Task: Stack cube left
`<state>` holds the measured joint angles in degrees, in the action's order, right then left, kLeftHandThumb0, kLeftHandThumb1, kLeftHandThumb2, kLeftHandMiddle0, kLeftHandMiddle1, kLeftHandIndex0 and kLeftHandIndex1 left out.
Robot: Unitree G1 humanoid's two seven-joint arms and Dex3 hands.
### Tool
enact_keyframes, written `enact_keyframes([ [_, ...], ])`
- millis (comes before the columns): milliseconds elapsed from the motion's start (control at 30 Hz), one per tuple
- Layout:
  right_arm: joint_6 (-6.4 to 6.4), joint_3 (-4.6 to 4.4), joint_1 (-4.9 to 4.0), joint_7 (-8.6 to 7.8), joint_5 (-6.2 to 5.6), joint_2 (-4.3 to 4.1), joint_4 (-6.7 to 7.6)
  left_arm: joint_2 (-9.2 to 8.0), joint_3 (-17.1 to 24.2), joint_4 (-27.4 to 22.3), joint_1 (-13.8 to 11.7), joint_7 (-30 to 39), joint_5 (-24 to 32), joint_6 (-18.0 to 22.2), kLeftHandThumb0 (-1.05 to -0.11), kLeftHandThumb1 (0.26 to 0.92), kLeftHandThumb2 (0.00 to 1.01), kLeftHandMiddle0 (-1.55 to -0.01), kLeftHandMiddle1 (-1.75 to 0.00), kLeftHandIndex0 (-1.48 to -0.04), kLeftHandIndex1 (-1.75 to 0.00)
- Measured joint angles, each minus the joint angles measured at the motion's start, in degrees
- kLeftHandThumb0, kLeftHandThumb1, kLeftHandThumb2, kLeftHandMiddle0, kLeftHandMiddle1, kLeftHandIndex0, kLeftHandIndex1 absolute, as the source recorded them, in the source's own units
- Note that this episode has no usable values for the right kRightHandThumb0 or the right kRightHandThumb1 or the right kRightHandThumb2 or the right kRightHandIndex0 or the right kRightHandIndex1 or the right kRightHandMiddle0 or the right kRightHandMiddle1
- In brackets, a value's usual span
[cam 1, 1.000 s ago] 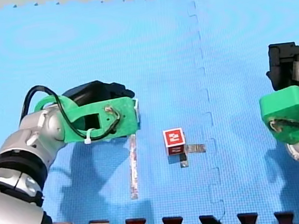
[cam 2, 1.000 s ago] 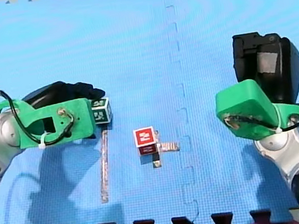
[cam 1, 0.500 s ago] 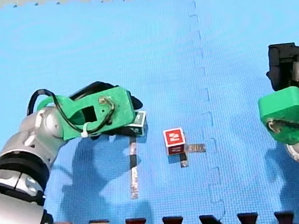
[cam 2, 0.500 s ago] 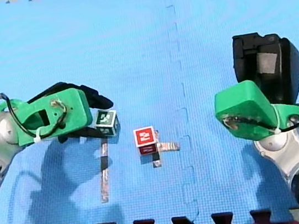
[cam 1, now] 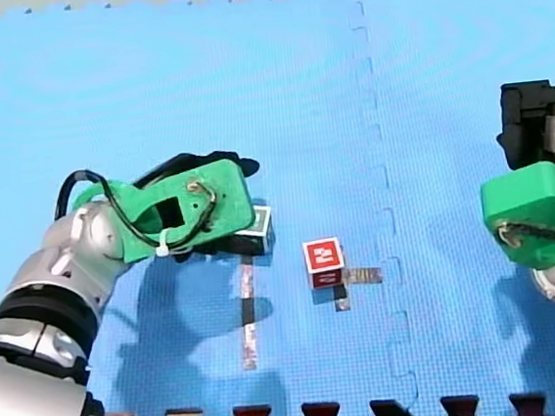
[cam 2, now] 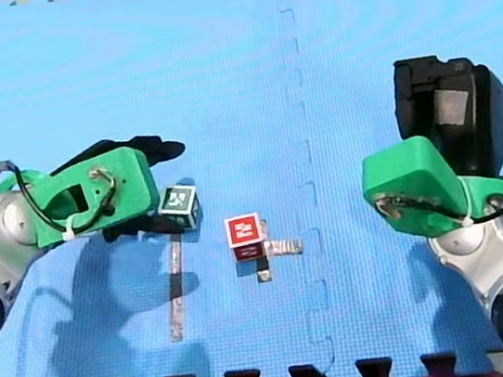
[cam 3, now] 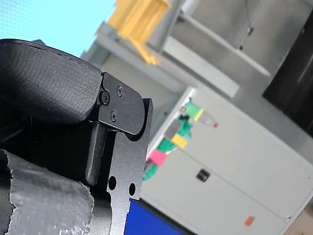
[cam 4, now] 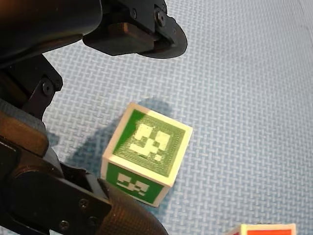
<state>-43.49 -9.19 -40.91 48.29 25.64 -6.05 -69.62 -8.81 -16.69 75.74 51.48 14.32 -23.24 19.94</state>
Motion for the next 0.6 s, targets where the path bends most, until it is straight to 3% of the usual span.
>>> enact_keyframes([
  [300,0.00,-0.04,0.00,0.01,0.00,-0.13,0.02,0.73,1.9,0.1,0.0,2.2,1.6,-1.5,-0.903,0.750,0.00,-0.91,-1.75,-0.36,-0.02],
  [600,-0.01,-0.12,0.02,0.04,0.02,-0.18,0.40,0.98,1.9,0.1,-0.1,3.4,1.4,-2.4,-0.886,0.755,0.00,-0.94,-1.75,-0.49,-0.06],
])
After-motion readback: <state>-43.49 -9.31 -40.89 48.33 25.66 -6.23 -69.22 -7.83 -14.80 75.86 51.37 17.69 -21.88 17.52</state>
